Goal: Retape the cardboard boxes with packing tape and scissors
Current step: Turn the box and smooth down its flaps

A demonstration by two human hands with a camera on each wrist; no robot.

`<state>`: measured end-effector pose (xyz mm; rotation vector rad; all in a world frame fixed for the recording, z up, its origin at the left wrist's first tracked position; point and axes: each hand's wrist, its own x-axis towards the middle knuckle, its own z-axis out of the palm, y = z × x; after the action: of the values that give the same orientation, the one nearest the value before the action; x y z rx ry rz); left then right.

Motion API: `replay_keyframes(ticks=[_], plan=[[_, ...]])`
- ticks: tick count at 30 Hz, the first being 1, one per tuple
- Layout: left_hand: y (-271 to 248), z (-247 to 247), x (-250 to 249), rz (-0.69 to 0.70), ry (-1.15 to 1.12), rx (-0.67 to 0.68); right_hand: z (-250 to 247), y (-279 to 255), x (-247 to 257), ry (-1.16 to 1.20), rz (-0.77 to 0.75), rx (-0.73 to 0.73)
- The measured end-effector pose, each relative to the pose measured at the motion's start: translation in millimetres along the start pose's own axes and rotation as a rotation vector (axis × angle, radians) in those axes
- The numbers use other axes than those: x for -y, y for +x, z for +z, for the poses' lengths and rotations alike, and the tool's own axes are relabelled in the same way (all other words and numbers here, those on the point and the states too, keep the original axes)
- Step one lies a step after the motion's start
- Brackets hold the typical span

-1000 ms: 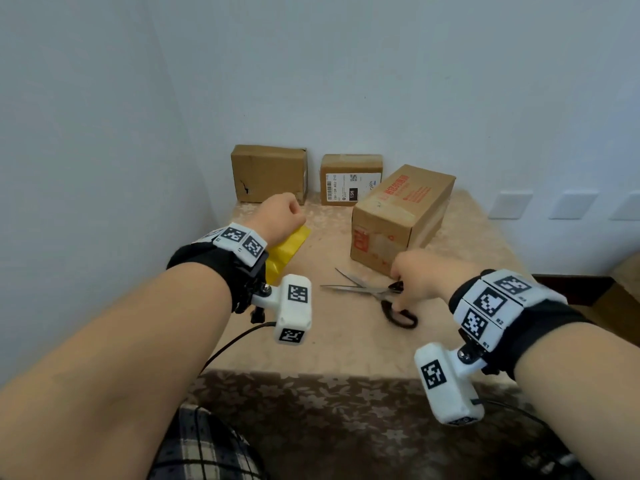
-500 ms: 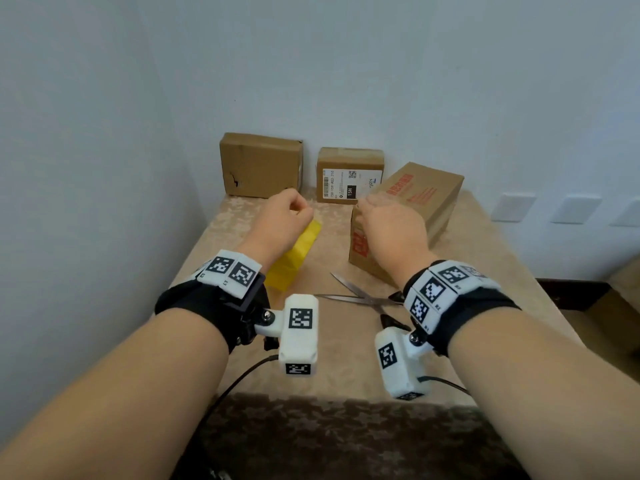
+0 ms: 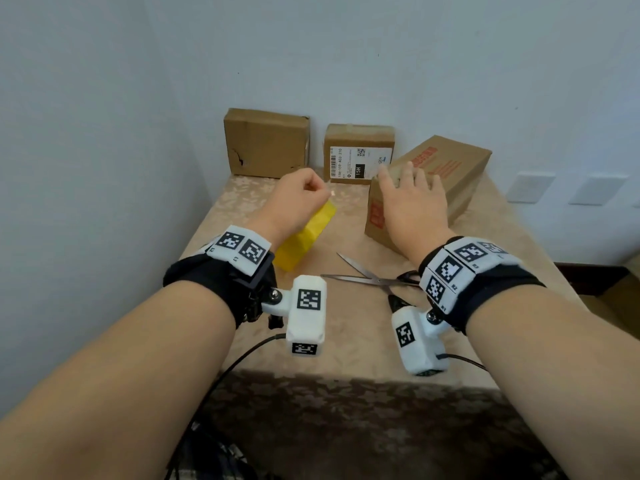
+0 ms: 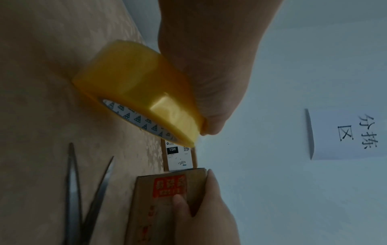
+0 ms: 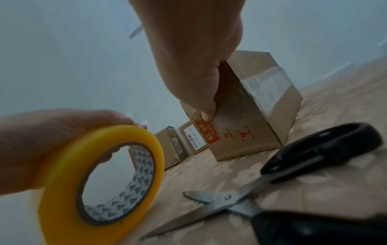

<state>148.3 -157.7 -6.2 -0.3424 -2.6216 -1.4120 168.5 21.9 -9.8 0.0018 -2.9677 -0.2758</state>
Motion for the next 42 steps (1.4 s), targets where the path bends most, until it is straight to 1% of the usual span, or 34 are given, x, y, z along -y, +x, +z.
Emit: replay_keyframes(ticks=[1,2,3,4,5,6,7,9,10,11,15,17,19,22,25,28,31,32,34,35,36,38,42], plan=[[-2.5,1.4,-0.3,0.013,-0.021,0.019,-0.9,0.6,-0.5,0.007,-0.001,0.017],[-5.1,2.8,-0.9,0.03,-0.039,0.032,-2.4,1.5,-1.4,0.045,-0.011,0.002],[-7.0,4.0,-1.4,0.049,-0.048,0.04,-4.7,1.8,-2.9,0.114,-0.037,-0.054],[-7.5,5.2,-1.2,0.067,-0.051,0.048,-7.9,0.4,-3.4,0.213,-0.086,-0.139],[-7.7,6.0,-1.1,0.085,-0.052,0.055,-11.3,-2.5,-2.2,0.344,-0.156,-0.223],[-7.7,6.4,-0.6,0.101,-0.054,0.06,-13.5,-6.2,1.3,0.513,-0.227,-0.266],[-7.9,6.1,0.2,0.117,-0.058,0.066,-17.0,-10.9,7.2,0.695,-0.266,-0.242],[-8.8,5.2,3.3,0.146,-0.063,0.08,-21.0,-16.0,20.7,0.984,-0.257,-0.089],[-10.1,4.1,3.9,0.154,-0.057,0.091,-20.1,-14.7,25.7,1.068,-0.233,-0.032],[-12.0,2.3,3.1,0.157,-0.042,0.099,-19.7,-13.2,28.8,1.117,-0.205,-0.007],[-14.5,-6.5,0.7,0.195,0.053,0.089,-19.5,-6.9,30.9,1.317,-0.074,0.048],[-16.2,-11.1,0.2,0.218,0.085,0.115,-20.6,-7.3,33.0,1.309,-0.068,0.048],[-17.9,-14.0,-0.4,0.22,0.11,0.145,-23.7,-6.4,34.4,1.23,-0.087,0.03],[-19.8,-15.0,-2.8,0.22,0.143,0.167,-30.4,-6.0,33.0,1.12,-0.104,0.048],[-21.2,-14.8,-4.4,0.191,0.176,0.201,-30.4,-5.1,31.9,1.062,-0.093,0.048],[-23.3,-14.1,-5.9,0.132,0.224,0.252,-29.6,-3.8,33.1,1.017,-0.077,0.041],[-27.9,-12.3,-12.8,0.072,0.255,0.273,-27.5,-1.0,35.1,0.988,-0.032,0.021],[-28.7,-12.5,-14.5,0.024,0.228,0.272,-26.5,-1.2,36.2,0.977,-0.019,0.01],[-29.9,-15.5,-18.2,-0.118,0.108,0.274,-24.3,-3.4,37.2,0.977,-0.001,-0.012],[-29.7,-18.1,-19.1,-0.155,0.086,0.281,-23.6,-5.2,36.6,0.992,-0.001,-0.02],[-28.8,-20.9,-20.1,-0.153,0.123,0.303,-23.2,-6.8,35.8,1.009,-0.006,-0.03],[-26.8,-24.9,-22.4,-0.108,0.21,0.334,-22.7,-7.8,34.6,1.02,-0.016,-0.049],[-23.6,-26.2,-23.3,-0.086,0.222,0.339,-26.5,-8.0,35.3,0.969,-0.025,-0.096]])
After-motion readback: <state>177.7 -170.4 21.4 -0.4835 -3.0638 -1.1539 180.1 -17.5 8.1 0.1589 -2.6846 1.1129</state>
